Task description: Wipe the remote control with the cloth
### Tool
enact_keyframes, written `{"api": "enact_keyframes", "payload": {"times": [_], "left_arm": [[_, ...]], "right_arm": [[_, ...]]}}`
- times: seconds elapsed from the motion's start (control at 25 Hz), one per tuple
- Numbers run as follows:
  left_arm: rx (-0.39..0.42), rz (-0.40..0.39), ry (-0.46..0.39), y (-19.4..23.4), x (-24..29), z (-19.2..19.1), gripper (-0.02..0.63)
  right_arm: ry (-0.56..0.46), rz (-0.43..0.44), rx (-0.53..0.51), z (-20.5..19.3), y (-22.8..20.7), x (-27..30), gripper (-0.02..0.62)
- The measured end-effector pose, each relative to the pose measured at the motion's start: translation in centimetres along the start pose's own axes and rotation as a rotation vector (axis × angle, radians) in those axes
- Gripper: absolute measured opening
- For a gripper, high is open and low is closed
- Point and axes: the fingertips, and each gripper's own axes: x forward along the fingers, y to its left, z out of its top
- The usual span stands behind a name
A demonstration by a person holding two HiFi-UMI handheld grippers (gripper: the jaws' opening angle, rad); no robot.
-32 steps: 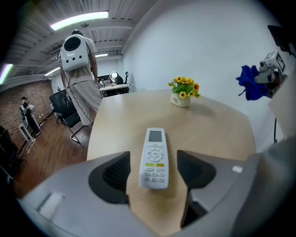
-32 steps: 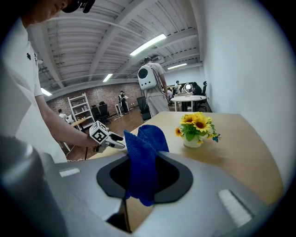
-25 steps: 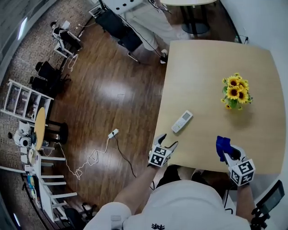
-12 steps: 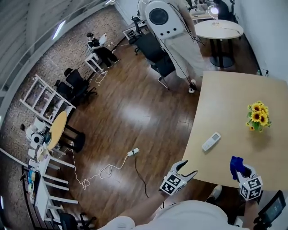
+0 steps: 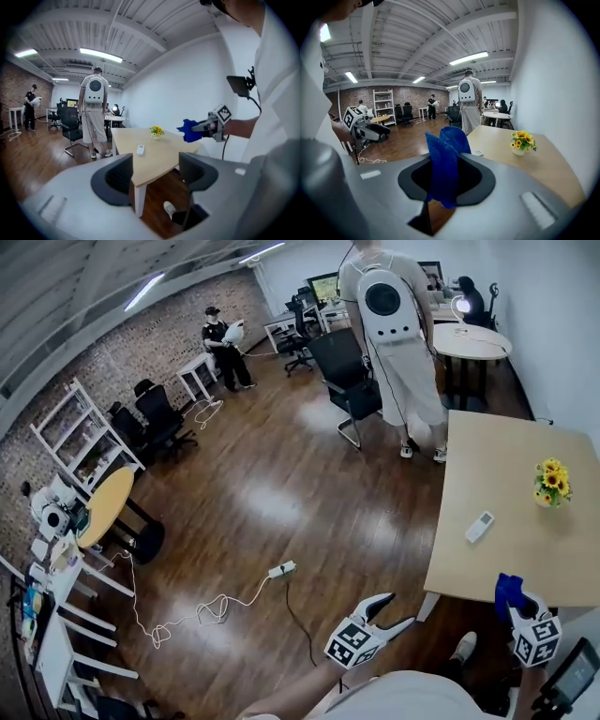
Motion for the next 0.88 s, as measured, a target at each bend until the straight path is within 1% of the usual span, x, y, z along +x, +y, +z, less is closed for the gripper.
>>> {"api": "enact_keyframes", "payload": {"times": [0.04,0.16,0.28,0.36,0.48,0.56,0.76,0.88], "left_arm": [[-0.008,-0.008,-0.014,-0.3,-1.6,0.0,0.319],[-0.020,-0.042,-0.042,-1.2,-5.7,0.3,0.318],[0.020,-0.064,-0.059,-1.7,-7.9,0.1,0.318],[0.031,-0.057,-0.068,-1.4,-8.9,-0.2,0.318],[0.000,-0.075,-0.078,-2.2,-10.0,0.3,0.318],[-0.005,-0.087,-0.086,-2.8,-10.7,0.5,0.318],[0.033,-0.105,-0.105,-3.5,-11.9,1.5,0.318],[0.046,-0.090,-0.110,-3.5,-12.3,1.2,0.318]], "right_arm": [[0.000,-0.003,0.002,0.1,1.8,-0.9,0.084],[-0.001,-0.005,-0.008,1.0,6.6,-3.3,0.084],[-0.008,-0.013,-0.033,1.7,9.1,-4.8,0.084],[-0.018,-0.017,-0.046,2.0,10.0,-5.2,0.084],[-0.038,-0.030,-0.057,2.6,11.0,-6.1,0.084],[-0.044,-0.041,-0.055,2.5,11.6,-6.7,0.084],[-0.026,-0.049,-0.065,1.3,12.8,-7.4,0.084],[-0.016,-0.046,-0.067,0.4,12.9,-7.2,0.084]]}}
